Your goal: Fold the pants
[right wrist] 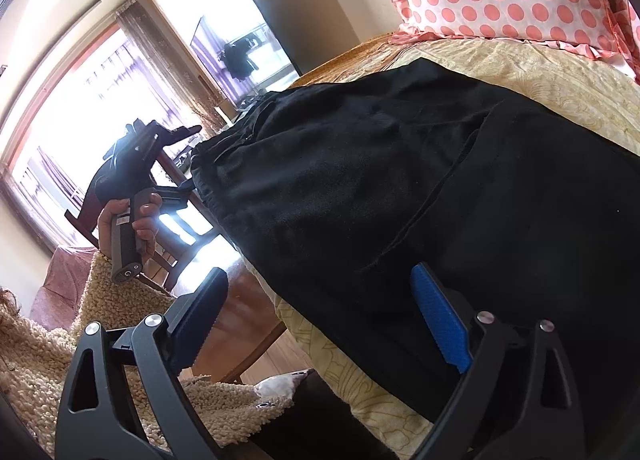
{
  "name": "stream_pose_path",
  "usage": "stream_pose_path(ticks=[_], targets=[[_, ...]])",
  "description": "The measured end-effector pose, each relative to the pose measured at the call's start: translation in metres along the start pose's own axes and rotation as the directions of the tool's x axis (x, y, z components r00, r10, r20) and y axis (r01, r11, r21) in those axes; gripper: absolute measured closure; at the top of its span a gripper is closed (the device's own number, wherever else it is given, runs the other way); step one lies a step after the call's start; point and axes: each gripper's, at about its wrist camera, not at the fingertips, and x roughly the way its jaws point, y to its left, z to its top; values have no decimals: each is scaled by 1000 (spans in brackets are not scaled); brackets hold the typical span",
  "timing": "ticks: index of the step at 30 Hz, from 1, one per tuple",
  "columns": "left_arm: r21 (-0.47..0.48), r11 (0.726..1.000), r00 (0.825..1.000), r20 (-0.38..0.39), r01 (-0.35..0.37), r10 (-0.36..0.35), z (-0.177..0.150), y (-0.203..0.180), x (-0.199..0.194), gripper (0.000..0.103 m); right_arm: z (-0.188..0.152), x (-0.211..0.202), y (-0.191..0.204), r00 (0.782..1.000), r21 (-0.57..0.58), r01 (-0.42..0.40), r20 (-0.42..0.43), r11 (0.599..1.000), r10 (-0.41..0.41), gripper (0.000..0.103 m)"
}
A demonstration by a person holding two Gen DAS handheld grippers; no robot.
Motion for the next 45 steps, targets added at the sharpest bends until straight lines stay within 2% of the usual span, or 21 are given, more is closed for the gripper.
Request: stream_pose_path(ticks=[2,3,4,5,6,7,10,13,18,21,24,27,29,31,34,38,41,45], targets=[[-16,1000,1000,8,-13,14,0,5,-1,49,0,0,0,1000,1,-3,4,1000,3,8],[-26,999,1000,11,-20,20,0,7,-1,54,-1,0,0,1000,3,-3,6,1000,3,8],[-40,999,999,14,-32,32,0,10,-2,66,-1,-1,0,1000,4,-5,8,1000,5,8],[-53,998,999,14,-45,46,0,14,-2,82,-1,0,0,1000,5,-5,10,1000,5,8],[-67,996,998,13,-65,66,1,17,-2,89,-1,-1,0,1000,6,-6,12,1000,6,8],[-72,995,998,10,-68,69,1,21,-1,92,-1,-1,0,1000,6,-7,13,1000,7,8],[-50,995,996,18,-88,89,0,17,-3,95,-2,-2,0,1000,10,-9,21,1000,9,8],[24,993,993,50,-113,112,-2,0,-7,97,-2,-7,0,999,20,-17,34,1000,16,8],[166,985,996,79,-56,44,-3,-49,-17,97,-6,-19,-4,998,33,-19,65,999,17,8],[268,963,998,65,-6,-12,-11,-90,-15,97,-9,-28,-7,996,44,-21,90,999,17,8],[353,933,996,15,77,-88,-26,-133,-7,97,-15,-40,-10,993,51,-22,121,998,15,8],[423,891,986,-60,165,-154,-47,-176,6,97,-21,-56,-12,988,59,-10,157,998,1,8],[465,856,974,-120,227,-193,-66,-205,17,97,-26,-68,-17,983,70,5,184,998,-18,8],[495,819,956,-180,290,-230,-85,-229,27,97,-31,-81,-24,977,88,22,210,996,-41,8],[518,760,916,-293,392,-273,-121,-261,42,97,-43,-101,-34,965,131,50,249,990,-81,8],[513,694,845,-459,505,-276,-180,-289,70,97,-64,-126,-49,946,203,81,294,976,-140,8],[482,674,786,-568,559,-245,-224,-297,93,97,-76,-140,-56,932,243,102,316,965,-178,8],[431,678,707,-682,595,-187,-271,-303,121,98,-91,-163,-59,912,275,130,343,953,-223,8]])
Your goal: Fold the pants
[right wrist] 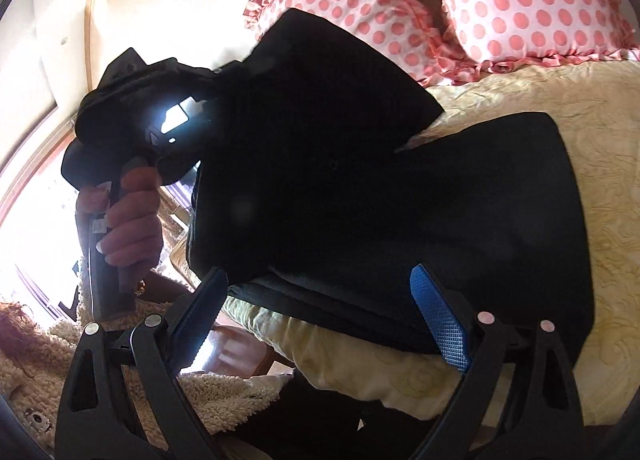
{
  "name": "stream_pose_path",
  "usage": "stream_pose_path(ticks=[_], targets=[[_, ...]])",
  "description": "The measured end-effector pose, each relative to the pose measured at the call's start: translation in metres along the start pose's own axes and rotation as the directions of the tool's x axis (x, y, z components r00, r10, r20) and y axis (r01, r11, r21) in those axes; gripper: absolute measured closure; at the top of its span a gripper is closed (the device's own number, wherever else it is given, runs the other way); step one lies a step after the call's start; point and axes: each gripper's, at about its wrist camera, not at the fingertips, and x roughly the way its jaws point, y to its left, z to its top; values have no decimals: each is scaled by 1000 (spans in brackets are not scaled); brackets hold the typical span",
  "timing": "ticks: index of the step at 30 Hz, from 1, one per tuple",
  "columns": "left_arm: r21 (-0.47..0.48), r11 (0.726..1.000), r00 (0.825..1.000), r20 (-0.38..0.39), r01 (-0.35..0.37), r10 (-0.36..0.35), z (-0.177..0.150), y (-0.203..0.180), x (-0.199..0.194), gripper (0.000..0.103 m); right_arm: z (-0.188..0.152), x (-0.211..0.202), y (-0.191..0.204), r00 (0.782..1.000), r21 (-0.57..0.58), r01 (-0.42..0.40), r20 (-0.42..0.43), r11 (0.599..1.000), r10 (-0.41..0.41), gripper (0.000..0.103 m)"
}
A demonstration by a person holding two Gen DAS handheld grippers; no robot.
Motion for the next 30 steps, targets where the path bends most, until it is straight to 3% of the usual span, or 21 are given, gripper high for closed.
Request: stream_pose_path(ticks=[5,8,10,14,21,22,23,25,27,28,30], targets=[[78,997,1000,5,27,-28,-7,-34,23,98,-10,-32,-19,997,51,49,55,998,-51,7],[145,988,997,-53,62,-55,-25,-52,41,97,-19,-50,-35,994,107,61,86,992,-71,7],[174,984,991,-130,45,-22,-45,-52,63,97,-22,-60,-44,989,140,87,105,986,-102,7],[131,991,970,-244,34,-1,-76,-34,91,94,-24,-79,-56,976,176,148,134,973,-173,7],[269,963,966,-249,-3,73,-104,-44,91,81,-13,-101,-65,949,201,199,205,959,-240,7],[290,957,965,-251,-1,77,-105,-46,89,70,-9,-104,-63,946,198,198,217,960,-240,7],[306,952,965,-255,28,53,-107,-48,83,39,-5,-106,-61,945,188,196,228,962,-237,7],[330,944,975,-215,24,51,-107,-52,64,7,3,-107,-54,943,157,197,240,968,-231,7],[384,923,989,-134,-6,62,-105,-54,39,6,13,-100,-47,946,112,203,236,973,-225,7],[416,907,991,-77,-66,108,-102,-53,27,3,15,-96,-43,947,93,210,228,973,-226,7],[447,865,971,46,-229,233,-99,-48,9,2,20,-80,-32,949,44,244,196,969,-248,8]])
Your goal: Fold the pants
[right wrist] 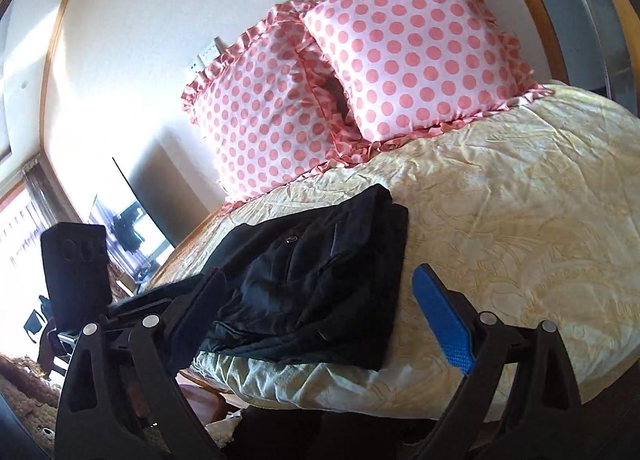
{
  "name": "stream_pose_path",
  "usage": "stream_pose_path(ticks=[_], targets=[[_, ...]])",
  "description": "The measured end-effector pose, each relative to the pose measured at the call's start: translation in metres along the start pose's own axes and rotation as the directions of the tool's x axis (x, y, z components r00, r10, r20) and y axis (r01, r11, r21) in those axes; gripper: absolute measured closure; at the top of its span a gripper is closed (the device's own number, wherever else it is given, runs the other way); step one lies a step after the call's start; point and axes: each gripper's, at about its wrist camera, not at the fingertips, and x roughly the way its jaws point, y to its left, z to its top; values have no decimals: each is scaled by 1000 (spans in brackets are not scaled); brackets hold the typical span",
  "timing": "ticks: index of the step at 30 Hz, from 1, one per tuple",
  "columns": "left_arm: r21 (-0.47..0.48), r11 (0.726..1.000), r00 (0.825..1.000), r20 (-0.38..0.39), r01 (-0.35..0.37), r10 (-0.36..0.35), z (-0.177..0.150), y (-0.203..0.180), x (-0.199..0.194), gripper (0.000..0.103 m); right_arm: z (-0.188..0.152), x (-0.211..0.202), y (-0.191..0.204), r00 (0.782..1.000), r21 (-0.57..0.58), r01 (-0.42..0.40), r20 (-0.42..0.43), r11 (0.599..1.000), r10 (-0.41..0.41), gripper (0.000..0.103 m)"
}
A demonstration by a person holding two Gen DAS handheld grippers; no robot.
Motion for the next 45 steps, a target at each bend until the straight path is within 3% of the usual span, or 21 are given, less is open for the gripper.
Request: stream_pose_path(ticks=[2,4,5,9,13,16,21,24,28,31,35,39,41,43,45], targets=[[17,981,981,15,-194,194,-1,14,-6,2,0,17,14,999,-65,36,-36,997,-38,16],[14,947,948,11,-319,319,-6,28,-8,2,-2,31,22,995,-116,64,-65,991,-72,24],[8,937,937,0,-348,348,-8,33,-10,2,-1,39,25,992,-141,91,-76,986,-103,27],[-22,928,927,-51,-373,371,-18,53,-7,2,-2,58,18,978,-139,150,-122,979,-167,31],[-26,922,917,-113,-387,382,-31,62,-4,2,-11,66,9,945,-178,248,-171,952,-278,77],[-37,926,918,-156,-375,365,-38,67,3,2,-20,56,0,952,-117,214,-195,970,-234,84],[-50,930,917,-192,-365,350,-48,73,8,2,-34,44,9,950,-119,220,-198,968,-241,84],[-59,937,925,-189,-345,329,-46,75,4,2,-27,44,13,946,-140,232,-195,962,-257,83],[-79,938,937,-120,-337,327,-29,82,-12,2,-6,37,25,965,-166,206,-127,964,-228,45],[-123,931,937,-104,-345,333,-10,100,-11,2,11,51,42,970,-224,189,-111,956,-218,45],[-131,929,935,-123,-346,331,18,123,10,2,28,94,60,974,-213,91,-185,973,-132,45],[-199,938,951,-184,-283,248,37,150,36,2,32,131,61,958,-158,70,-264,985,-111,45],[-248,936,956,-218,-248,196,41,163,53,2,29,146,55,940,-145,116,-302,983,-156,45],[-289,921,947,-260,-262,188,40,178,70,2,20,156,40,914,-116,171,-351,978,-202,45],[-331,900,935,-304,-285,184,35,196,85,2,14,158,25,919,-51,147,-363,988,-155,45]])
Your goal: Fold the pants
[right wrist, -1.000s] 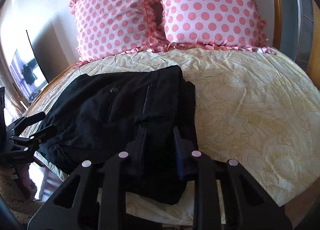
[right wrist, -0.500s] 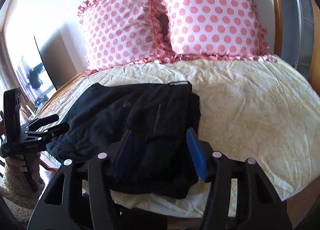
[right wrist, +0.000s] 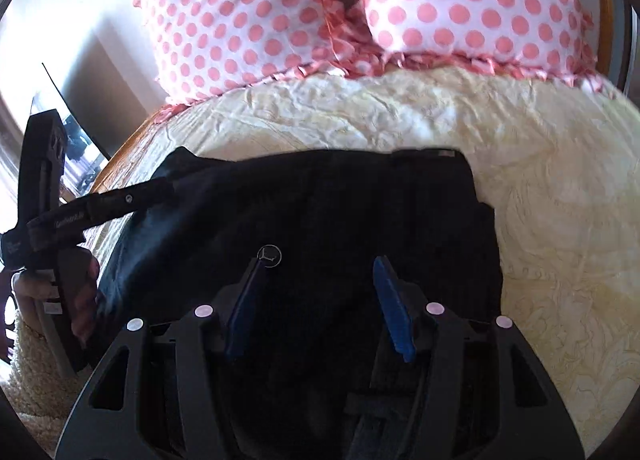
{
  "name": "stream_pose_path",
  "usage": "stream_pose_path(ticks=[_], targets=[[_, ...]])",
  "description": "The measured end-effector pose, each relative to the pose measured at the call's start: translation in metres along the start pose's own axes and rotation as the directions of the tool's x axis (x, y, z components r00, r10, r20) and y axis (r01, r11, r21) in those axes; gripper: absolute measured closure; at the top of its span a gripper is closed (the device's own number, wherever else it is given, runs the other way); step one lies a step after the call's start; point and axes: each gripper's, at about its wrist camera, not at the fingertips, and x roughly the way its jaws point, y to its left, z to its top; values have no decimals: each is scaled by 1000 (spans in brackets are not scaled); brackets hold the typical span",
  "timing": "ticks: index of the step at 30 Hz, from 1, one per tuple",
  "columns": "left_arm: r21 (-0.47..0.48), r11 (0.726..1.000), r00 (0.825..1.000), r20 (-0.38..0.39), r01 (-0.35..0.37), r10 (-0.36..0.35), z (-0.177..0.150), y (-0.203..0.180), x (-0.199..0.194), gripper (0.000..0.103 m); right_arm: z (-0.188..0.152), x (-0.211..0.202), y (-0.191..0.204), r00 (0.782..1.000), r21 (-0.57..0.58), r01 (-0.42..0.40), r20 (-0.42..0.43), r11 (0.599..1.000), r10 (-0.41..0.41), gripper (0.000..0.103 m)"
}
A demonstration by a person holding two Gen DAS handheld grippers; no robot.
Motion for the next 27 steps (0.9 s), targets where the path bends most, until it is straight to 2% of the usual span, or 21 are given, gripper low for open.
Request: stream_pose_path(ticks=[2,6,9,10,13,17,19,21,23,25,27], targets=[[-38,999,1000,5,15,-15,2,10,9,2,-2,-2,-1,1000,3,1,5,1000,-1,45],[-18,1000,1000,11,-20,20,-1,4,4,2,-4,-7,5,999,-24,13,36,1000,-12,44],[8,1000,999,46,2,-2,-15,1,-22,2,-14,-34,9,992,-56,-47,114,997,54,30],[21,1000,998,62,17,-18,-22,1,-34,2,-19,-42,11,988,-82,-65,136,995,76,27],[86,995,992,113,44,-54,-54,-6,-67,2,-34,-63,18,981,-151,-58,177,987,84,26],[182,982,987,139,55,-81,-99,-21,-83,2,-54,-63,15,988,-143,-44,139,989,64,19],[203,978,993,104,40,-62,-115,-25,-72,2,-61,-48,7,994,-122,-5,107,993,18,19],[221,975,998,56,-8,-5,-125,-24,-48,2,-68,-44,12,990,-164,59,137,985,-37,19],[264,961,993,107,-82,55,-131,-29,-48,2,-69,-47,22,986,-198,99,153,975,-70,18],[261,962,994,100,-74,49,-133,-32,-55,2,-73,-59,26,984,-209,31,177,978,7,18],[259,966,994,106,5,-34,-138,-32,-70,2,-78,-72,29,975,-215,-47,201,975,91,18]])
